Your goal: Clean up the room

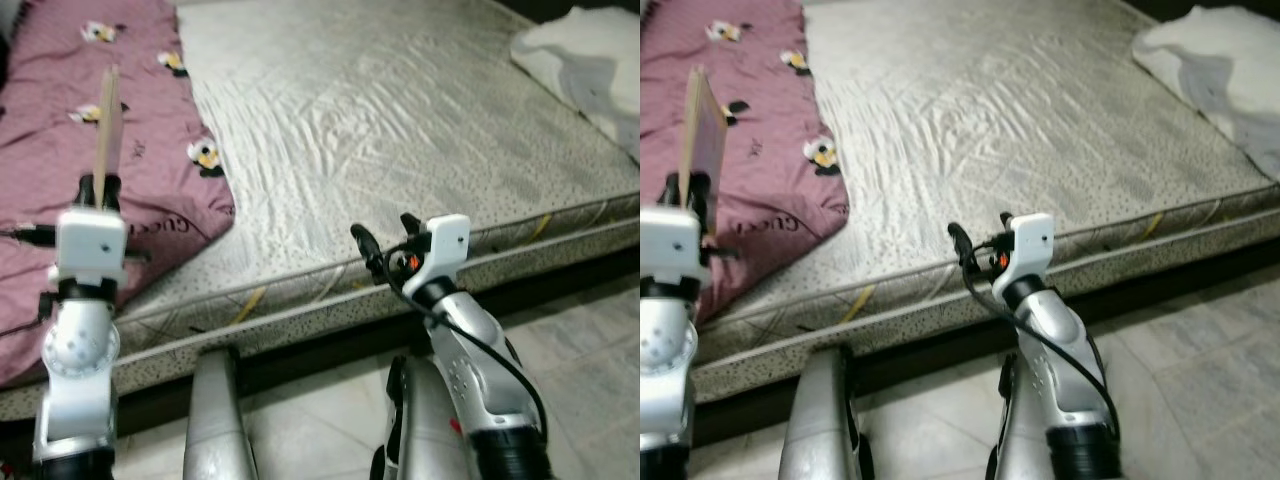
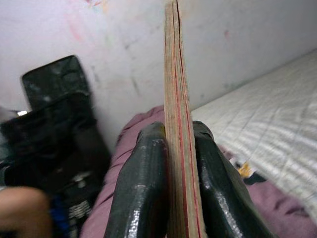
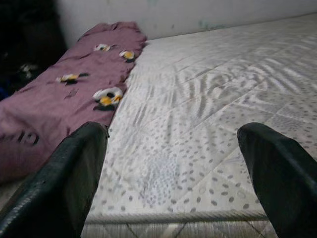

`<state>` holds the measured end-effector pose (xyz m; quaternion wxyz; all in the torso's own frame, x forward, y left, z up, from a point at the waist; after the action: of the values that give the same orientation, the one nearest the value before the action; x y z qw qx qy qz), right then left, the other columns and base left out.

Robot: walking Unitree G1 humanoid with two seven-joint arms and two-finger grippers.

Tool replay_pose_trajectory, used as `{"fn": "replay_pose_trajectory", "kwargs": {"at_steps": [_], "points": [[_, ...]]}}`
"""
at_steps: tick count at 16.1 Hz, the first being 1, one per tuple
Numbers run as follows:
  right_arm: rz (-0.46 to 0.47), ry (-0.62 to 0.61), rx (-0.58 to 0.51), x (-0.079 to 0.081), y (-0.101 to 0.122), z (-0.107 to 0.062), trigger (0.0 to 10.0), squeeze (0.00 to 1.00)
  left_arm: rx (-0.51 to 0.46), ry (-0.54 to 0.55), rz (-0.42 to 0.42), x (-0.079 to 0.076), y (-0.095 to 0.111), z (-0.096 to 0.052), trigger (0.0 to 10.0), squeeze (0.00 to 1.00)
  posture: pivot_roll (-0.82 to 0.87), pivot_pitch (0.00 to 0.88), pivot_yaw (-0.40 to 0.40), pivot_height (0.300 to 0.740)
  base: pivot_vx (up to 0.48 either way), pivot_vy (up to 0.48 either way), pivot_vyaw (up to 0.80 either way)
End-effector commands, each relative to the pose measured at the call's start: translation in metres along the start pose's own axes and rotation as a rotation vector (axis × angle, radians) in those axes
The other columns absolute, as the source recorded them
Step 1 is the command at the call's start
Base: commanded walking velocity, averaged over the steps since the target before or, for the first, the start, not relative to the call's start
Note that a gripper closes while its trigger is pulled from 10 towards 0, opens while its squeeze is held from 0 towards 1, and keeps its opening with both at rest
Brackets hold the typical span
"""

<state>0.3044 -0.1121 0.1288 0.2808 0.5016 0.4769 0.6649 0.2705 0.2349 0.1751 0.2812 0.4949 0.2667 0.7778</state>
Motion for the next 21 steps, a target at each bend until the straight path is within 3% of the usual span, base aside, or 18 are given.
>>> {"fn": "replay_pose_trajectory", "kwargs": {"at_steps": [1,6,8,10,13,18,21], "points": [[0.003,-0.041,-0.039,-0.006,0.008,0.002,10.0,0.00,-0.021,0.060,0.016,0.009,0.010,-0.002,10.0,0.00,0.00,0.000,0.010,0.598,0.000,0.000,0.00],[-0.012,-0.089,-0.064,-0.012,0.012,0.001,10.0,0.00,0.050,0.030,-0.047,-0.007,0.012,-0.015,10.0,0.00,-0.02,0.000,0.036,0.653,0.000,0.000,0.00],[0.006,-0.121,-0.074,-0.016,0.012,0.002,10.0,0.00,0.148,0.052,-0.039,-0.015,0.008,-0.018,10.0,0.00,-0.02,0.000,0.037,0.683,0.000,0.000,0.00],[-0.013,-0.107,-0.071,-0.013,0.011,0.004,10.0,0.00,0.115,-0.047,-0.082,-0.026,0.012,-0.021,10.0,0.00,-0.02,0.000,0.041,0.703,0.000,0.000,0.00],[-0.037,-0.098,-0.097,-0.011,0.021,0.012,10.0,0.00,0.142,-0.093,-0.085,-0.040,0.007,-0.025,10.0,0.00,-0.03,0.000,0.037,0.733,0.000,0.000,0.00],[-0.068,-0.163,-0.101,-0.026,0.023,0.008,10.0,0.00,0.214,-0.098,-0.085,-0.046,0.001,-0.034,10.0,0.00,-0.02,0.000,0.030,0.740,0.000,0.000,0.00],[-0.080,-0.165,-0.076,-0.028,0.016,0.006,10.0,0.00,0.199,-0.115,-0.088,-0.050,0.004,-0.033,10.0,0.00,-0.01,0.000,0.012,0.740,0.000,0.000,0.00]]}}
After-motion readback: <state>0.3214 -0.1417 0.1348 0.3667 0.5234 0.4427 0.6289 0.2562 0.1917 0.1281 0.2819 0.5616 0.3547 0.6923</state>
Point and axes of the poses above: a point about 5 cm out from each wrist's last joint towards the gripper, its own z axis pointing out of the wrist towards the gripper, its own y axis along the axis of the wrist's last joint, x = y × z, the point moved 2 cm from there along z, pointing out of the wrist towards the gripper, and after that the axes turned 14 degrees about z, right-handed, at the moved point
